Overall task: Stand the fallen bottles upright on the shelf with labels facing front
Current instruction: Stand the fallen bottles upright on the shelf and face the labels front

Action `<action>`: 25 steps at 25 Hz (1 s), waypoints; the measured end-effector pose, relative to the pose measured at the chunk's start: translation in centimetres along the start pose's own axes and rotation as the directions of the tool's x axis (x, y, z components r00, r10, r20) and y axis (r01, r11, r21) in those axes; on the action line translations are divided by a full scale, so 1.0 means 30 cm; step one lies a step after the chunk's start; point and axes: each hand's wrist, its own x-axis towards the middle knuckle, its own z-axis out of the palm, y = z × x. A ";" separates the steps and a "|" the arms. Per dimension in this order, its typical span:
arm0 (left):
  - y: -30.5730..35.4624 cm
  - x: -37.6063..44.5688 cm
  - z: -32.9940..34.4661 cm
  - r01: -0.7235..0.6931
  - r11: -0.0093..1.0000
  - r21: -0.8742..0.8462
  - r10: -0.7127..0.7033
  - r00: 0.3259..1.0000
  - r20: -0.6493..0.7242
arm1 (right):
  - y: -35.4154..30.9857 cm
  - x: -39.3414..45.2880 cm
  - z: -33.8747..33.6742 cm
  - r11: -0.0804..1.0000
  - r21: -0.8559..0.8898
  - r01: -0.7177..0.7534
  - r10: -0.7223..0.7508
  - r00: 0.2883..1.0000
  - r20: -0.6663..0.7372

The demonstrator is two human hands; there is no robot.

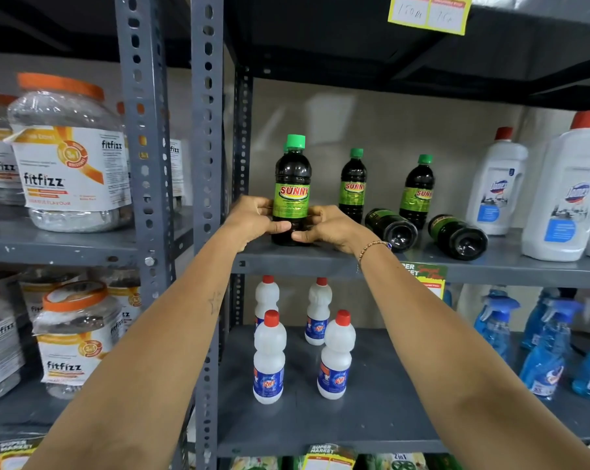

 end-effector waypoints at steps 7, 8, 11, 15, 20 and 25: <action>0.026 -0.087 -0.026 -0.037 0.999 -0.011 0.038 0.999 0.021 | -0.020 -0.077 0.015 1.000 -0.004 0.026 -0.026 1.000 0.010; 0.029 -0.100 -0.027 -0.047 0.999 -0.012 0.048 0.999 0.026 | -0.025 -0.092 0.018 0.999 -0.005 0.033 -0.033 0.999 0.009; 0.037 -0.130 -0.029 -0.066 0.998 0.009 0.065 0.997 0.030 | -0.030 -0.120 0.025 0.999 0.005 0.051 -0.051 0.999 0.003; 0.041 -0.155 -0.027 -0.079 0.996 0.034 0.078 0.996 0.035 | -0.032 -0.147 0.034 0.998 -0.020 0.059 -0.059 0.998 -0.011; 0.033 -0.152 -0.034 -0.076 0.995 0.060 0.074 0.997 0.025 | -0.044 -0.161 0.038 0.997 -0.046 0.066 -0.066 0.998 -0.001; 0.027 -0.160 -0.026 -0.097 0.993 0.060 0.095 0.995 0.031 | -0.040 -0.172 0.040 0.996 -0.037 0.077 -0.076 0.997 0.017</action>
